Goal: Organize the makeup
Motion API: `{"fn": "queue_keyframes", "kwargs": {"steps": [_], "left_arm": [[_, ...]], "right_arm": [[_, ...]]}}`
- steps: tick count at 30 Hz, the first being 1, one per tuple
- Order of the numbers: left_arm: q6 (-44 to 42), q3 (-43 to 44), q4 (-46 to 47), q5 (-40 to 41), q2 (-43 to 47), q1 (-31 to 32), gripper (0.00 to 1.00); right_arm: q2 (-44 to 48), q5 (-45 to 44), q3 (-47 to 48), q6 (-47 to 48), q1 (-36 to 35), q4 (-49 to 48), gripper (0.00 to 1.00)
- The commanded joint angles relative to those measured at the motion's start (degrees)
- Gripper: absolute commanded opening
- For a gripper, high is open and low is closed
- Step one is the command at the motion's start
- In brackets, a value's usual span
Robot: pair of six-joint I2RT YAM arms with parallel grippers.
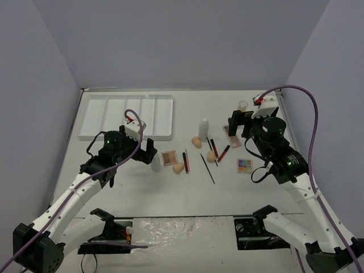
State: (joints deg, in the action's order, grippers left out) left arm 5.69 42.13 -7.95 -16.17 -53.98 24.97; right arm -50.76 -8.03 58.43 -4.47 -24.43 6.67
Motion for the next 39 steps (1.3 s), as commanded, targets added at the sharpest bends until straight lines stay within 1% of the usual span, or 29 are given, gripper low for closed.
{"fn": "queue_keyframes", "kwargs": {"steps": [1,4,8,15,22,27,32,39], "left_arm": [[3.5,-1.9,11.5,3.3,-0.7,3.5,0.96],[4.5,-2.8,13.0,6.1,-2.3,5.3,0.95],[7.1,-5.3,15.4,10.4,-3.0,6.2,0.91],[7.7,-7.1,16.9,15.2,-4.3,8.3,0.83],[8.5,-8.2,18.7,15.6,-5.9,9.6,0.75],[9.2,-8.8,18.8,15.6,-6.4,10.3,0.73],[9.7,-9.3,19.4,17.3,-7.3,10.6,0.70],[9.8,-8.2,18.6,18.6,-6.3,10.7,0.27]], "right_arm": [[-1.6,0.4,3.0,1.1,-0.2,-4.8,1.00],[-2.3,0.7,3.2,1.4,-0.3,-4.9,1.00],[-2.1,0.5,3.0,1.7,-0.3,-4.9,1.00],[-2.1,0.5,2.4,1.4,-0.3,-4.9,1.00],[-2.1,0.6,2.0,1.1,-0.3,-5.0,1.00],[-1.8,0.7,1.6,1.2,-0.3,-4.9,1.00],[-1.4,0.7,1.2,1.2,-0.3,-5.0,1.00],[-1.0,0.4,0.9,1.2,-0.3,-5.0,1.00]]}}
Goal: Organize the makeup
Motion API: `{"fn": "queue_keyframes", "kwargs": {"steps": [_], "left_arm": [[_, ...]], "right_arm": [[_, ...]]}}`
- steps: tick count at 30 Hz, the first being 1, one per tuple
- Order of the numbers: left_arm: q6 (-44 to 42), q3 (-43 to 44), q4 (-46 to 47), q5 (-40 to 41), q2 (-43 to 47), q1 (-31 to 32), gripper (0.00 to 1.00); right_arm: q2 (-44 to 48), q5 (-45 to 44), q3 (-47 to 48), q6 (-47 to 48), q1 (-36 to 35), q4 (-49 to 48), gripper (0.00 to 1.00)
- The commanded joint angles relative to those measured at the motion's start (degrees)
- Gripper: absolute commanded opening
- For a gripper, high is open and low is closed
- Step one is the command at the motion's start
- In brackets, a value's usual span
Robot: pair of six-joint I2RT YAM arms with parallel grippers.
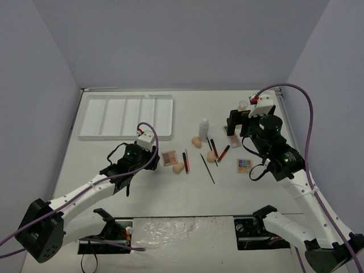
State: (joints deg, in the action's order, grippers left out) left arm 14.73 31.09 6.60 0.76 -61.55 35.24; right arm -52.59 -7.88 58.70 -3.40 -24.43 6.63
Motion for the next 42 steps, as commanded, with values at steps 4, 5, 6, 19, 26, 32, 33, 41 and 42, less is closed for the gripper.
{"fn": "queue_keyframes", "kwargs": {"steps": [4,5,6,19,26,32,33,41,42], "left_arm": [[1.3,4.7,2.9,2.0,2.4,0.4,0.01],[1.3,5.4,2.3,2.2,2.8,0.4,0.00],[1.3,6.1,1.7,2.3,3.3,0.4,0.00],[-3.8,31.4,-12.6,11.5,-2.0,-19.6,0.00],[-5.1,44.4,-6.5,2.7,-17.7,-38.3,0.00],[-4.9,56.3,-0.5,-3.2,-31.4,-44.6,0.00],[-5.0,57.9,0.1,-3.8,-34.5,-45.2,0.00],[-7.2,69.0,3.9,-7.5,-48.1,-48.0,0.00],[-7.3,70.8,3.4,-7.6,-50.0,-48.2,0.00]], "right_arm": [[0.8,0.1,0.6,0.3,-0.3,-5.0,1.00],[0.8,0.1,0.6,0.4,-0.3,-5.0,1.00],[0.7,0.1,0.6,0.4,-0.3,-5.0,1.00],[-0.1,3.1,1.1,0.1,-0.3,-5.2,1.00],[-0.5,5.6,0.5,0.5,-0.3,-5.5,1.00],[-2.2,9.5,-0.8,0.3,-0.3,-5.7,1.00],[-2.7,9.6,-1.0,0.3,-0.3,-5.8,1.00],[-6.0,10.9,-1.2,1.1,-0.4,-5.9,1.00],[-6.5,10.8,-1.2,1.1,-0.3,-6.0,1.00]]}}
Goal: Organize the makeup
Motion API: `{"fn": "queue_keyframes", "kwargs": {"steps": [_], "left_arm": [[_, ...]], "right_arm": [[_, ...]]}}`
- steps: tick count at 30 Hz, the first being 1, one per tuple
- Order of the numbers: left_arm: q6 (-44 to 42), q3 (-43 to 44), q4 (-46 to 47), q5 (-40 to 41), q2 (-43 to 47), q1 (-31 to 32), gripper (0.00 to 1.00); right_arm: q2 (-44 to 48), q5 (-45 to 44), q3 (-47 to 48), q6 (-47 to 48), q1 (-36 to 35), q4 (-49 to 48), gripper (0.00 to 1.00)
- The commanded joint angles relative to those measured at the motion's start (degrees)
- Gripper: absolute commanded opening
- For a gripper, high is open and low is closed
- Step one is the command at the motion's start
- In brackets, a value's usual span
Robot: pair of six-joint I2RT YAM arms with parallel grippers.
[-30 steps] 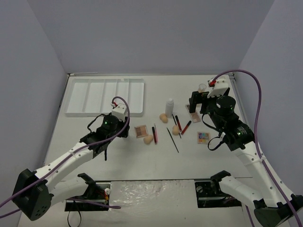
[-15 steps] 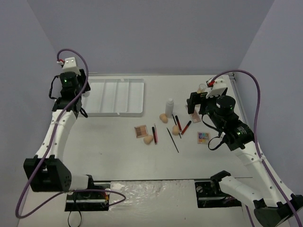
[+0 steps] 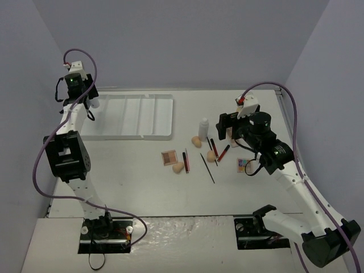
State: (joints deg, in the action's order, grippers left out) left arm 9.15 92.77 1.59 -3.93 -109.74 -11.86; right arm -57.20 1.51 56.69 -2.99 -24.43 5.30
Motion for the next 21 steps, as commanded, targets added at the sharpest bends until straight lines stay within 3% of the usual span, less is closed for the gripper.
{"fn": "queue_keyframes", "kwargs": {"steps": [1,11,21], "left_arm": [[-1.9,10.9,7.9,-2.9,-3.8,-1.2,0.00],[-1.5,20.7,6.5,-4.1,-14.1,-3.0,0.00],[-0.8,19.2,9.4,-5.5,-17.8,-3.3,0.02]], "right_arm": [[-2.3,1.3,0.9,0.7,-0.3,-4.7,1.00],[-4.6,1.1,1.0,0.8,-0.3,-4.7,1.00],[-6.4,2.2,0.6,0.9,-0.2,-4.7,1.00]]}}
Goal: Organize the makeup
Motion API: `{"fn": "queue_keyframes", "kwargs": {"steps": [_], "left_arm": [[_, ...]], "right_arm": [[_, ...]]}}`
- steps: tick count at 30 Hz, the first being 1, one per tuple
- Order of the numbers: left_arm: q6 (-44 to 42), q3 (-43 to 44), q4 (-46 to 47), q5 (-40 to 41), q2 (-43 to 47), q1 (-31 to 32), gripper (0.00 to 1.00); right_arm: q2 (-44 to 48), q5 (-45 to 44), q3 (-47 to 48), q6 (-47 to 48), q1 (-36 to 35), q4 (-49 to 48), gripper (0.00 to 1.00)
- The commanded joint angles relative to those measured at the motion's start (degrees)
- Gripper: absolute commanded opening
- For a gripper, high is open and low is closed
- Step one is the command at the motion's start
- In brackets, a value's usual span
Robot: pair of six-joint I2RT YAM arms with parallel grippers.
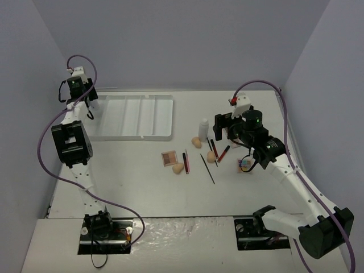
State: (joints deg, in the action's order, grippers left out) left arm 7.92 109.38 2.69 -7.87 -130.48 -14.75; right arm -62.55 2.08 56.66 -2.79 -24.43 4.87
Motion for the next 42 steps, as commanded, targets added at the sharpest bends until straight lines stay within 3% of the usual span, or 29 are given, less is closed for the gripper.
{"fn": "queue_keyframes", "kwargs": {"steps": [1,4,11,15,22,27,30,34,38,42], "left_arm": [[0.4,2.5,8.5,-1.6,2.9,-0.4,0.04],[-0.2,1.3,8.6,-1.3,3.4,-0.3,0.16],[-2.3,-2.6,8.3,-0.1,8.0,-0.3,0.79],[-2.5,-5.5,7.8,0.5,13.5,-0.4,0.95],[-3.6,-16.4,7.6,-2.2,27.8,0.7,0.97],[-4.8,-25.8,4.4,-7.6,40.4,6.6,0.97],[-7.9,-34.4,4.0,-6.3,45.5,16.2,0.97],[-9.7,-39.5,7.1,-6.1,47.5,30.9,0.97],[-8.9,-40.4,9.9,-4.9,43.4,43.7,0.97],[-5.3,-37.6,13.6,-4.8,37.0,49.7,0.97]], "right_arm": [[-1.1,1.9,0.6,0.6,-0.2,-4.2,1.00],[-1.3,2.8,0.6,0.6,-0.2,-4.3,1.00],[-0.3,3.8,0.6,0.9,-0.2,-4.3,1.00],[0.9,4.6,0.8,0.9,-0.3,-4.2,1.00],[4.0,7.2,0.7,0.8,-0.3,-4.2,1.00],[7.2,7.1,0.0,1.1,-0.3,-4.2,1.00],[8.7,6.5,0.0,1.6,-0.3,-4.2,1.00],[10.3,5.8,0.6,2.2,-0.2,-4.1,1.00],[11.4,5.5,1.3,4.0,-0.2,-4.0,1.00],[12.1,5.6,1.4,3.9,-0.3,-4.0,1.00]]}}
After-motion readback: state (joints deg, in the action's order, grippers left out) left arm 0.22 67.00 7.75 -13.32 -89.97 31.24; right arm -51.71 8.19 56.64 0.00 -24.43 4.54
